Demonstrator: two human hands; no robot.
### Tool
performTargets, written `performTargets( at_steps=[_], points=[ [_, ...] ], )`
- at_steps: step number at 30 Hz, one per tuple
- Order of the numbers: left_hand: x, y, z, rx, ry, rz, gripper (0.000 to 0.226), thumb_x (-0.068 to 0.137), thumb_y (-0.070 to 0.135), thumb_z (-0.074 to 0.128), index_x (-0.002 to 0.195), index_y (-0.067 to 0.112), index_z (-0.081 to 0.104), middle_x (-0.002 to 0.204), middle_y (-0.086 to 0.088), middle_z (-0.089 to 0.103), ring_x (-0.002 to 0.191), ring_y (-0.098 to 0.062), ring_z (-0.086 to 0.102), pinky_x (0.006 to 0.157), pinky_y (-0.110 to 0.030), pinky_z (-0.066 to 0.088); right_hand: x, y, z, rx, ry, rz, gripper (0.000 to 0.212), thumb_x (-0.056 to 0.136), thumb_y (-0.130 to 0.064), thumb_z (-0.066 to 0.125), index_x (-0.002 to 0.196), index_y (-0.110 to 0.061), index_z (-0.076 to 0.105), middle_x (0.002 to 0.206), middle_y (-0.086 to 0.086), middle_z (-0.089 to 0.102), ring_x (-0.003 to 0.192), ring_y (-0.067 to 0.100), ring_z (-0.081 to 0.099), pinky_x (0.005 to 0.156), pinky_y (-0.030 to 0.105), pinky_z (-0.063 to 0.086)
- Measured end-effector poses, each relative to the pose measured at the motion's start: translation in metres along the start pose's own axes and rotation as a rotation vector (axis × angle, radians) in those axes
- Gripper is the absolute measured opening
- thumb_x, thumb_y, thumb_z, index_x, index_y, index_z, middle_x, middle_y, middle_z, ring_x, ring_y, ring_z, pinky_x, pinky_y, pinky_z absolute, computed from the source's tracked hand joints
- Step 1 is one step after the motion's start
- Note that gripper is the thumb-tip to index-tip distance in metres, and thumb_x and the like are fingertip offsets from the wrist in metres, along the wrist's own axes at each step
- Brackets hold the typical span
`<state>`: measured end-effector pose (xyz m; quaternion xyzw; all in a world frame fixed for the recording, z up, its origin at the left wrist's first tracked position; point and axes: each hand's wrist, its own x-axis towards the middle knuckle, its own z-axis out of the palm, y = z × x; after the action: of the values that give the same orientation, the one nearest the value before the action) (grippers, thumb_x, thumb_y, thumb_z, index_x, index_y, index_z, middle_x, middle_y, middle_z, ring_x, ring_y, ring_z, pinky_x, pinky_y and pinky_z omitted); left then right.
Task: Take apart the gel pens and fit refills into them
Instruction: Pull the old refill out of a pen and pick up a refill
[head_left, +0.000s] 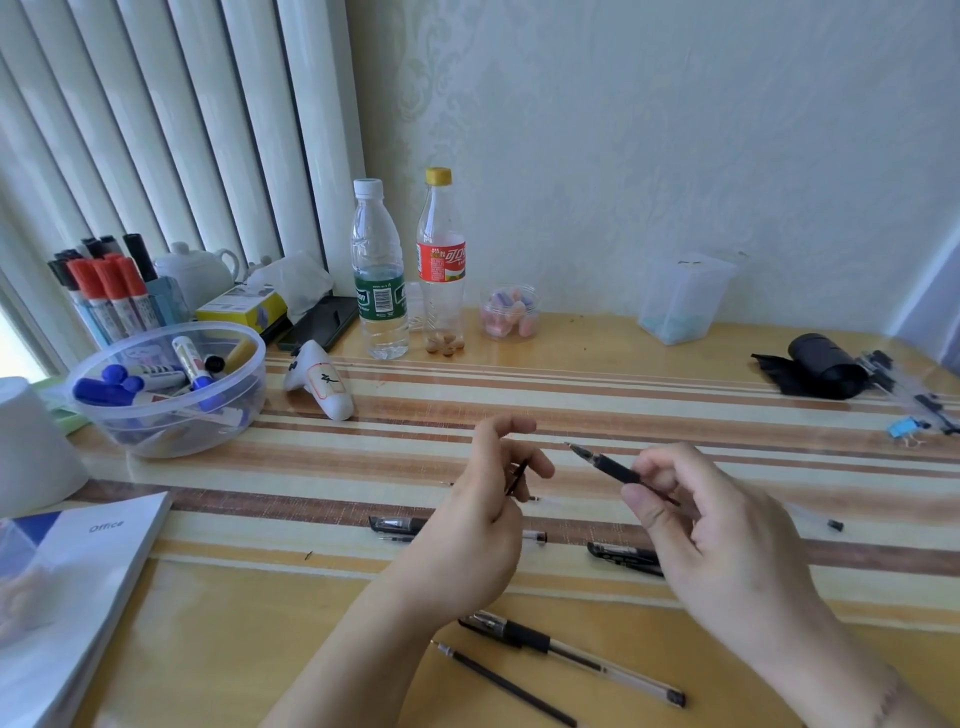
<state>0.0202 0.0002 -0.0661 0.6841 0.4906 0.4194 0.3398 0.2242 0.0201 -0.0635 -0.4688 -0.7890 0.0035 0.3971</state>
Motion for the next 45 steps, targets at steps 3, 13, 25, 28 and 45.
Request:
performTargets(
  at_steps=[3,13,25,28,45],
  points=[
    [0.0,-0.002,0.0,0.025,0.035,-0.025,0.054,0.095,-0.007,0.034,0.134,0.03,0.028,0.106,0.007,0.065,0.09,-0.009,0.058,0.082,-0.021,0.048,0.0,0.0,0.001,-0.046,0.064,-0.015,0.01,0.09,-0.032,0.06,0.094,-0.023,0.065,0.083,-0.021,0.056,0.081,0.011,0.059,0.062,0.03,0.048],
    [0.005,-0.006,0.0,-0.09,0.138,-0.091,0.026,0.085,0.003,0.069,0.099,0.025,0.065,0.095,0.006,0.074,0.093,-0.003,0.069,0.086,-0.023,0.054,0.003,0.004,0.001,-0.133,0.067,-0.046,0.021,0.083,-0.033,0.052,0.091,-0.023,0.068,0.084,-0.023,0.053,0.089,0.017,0.054,0.078,0.031,0.033],
    [0.001,0.003,0.006,0.038,0.097,0.023,0.022,0.093,0.009,0.06,0.1,0.029,0.065,0.085,0.003,0.074,0.071,-0.009,0.067,0.077,-0.032,0.057,-0.002,-0.001,0.005,-0.113,0.069,-0.132,0.012,0.083,-0.024,0.062,0.089,-0.021,0.072,0.085,-0.014,0.07,0.082,0.018,0.062,0.088,0.048,0.041],
    [0.0,0.003,0.008,0.055,0.105,0.046,0.028,0.092,0.006,0.06,0.099,0.033,0.064,0.085,0.005,0.074,0.07,-0.008,0.066,0.077,-0.032,0.058,-0.002,-0.004,0.007,-0.105,0.072,-0.105,0.011,0.08,-0.021,0.064,0.086,-0.022,0.073,0.082,-0.014,0.071,0.078,0.017,0.065,0.092,0.045,0.04],
    [0.007,-0.007,-0.023,0.087,0.514,-0.004,0.029,0.091,0.043,0.053,0.116,0.03,0.062,0.104,0.021,0.064,0.101,0.004,0.058,0.076,-0.019,0.049,0.009,-0.008,0.003,-0.099,-0.171,0.073,0.012,0.08,-0.027,0.074,0.09,-0.027,0.068,0.082,-0.02,0.065,0.084,0.01,0.061,0.08,0.036,0.049]
  ],
)
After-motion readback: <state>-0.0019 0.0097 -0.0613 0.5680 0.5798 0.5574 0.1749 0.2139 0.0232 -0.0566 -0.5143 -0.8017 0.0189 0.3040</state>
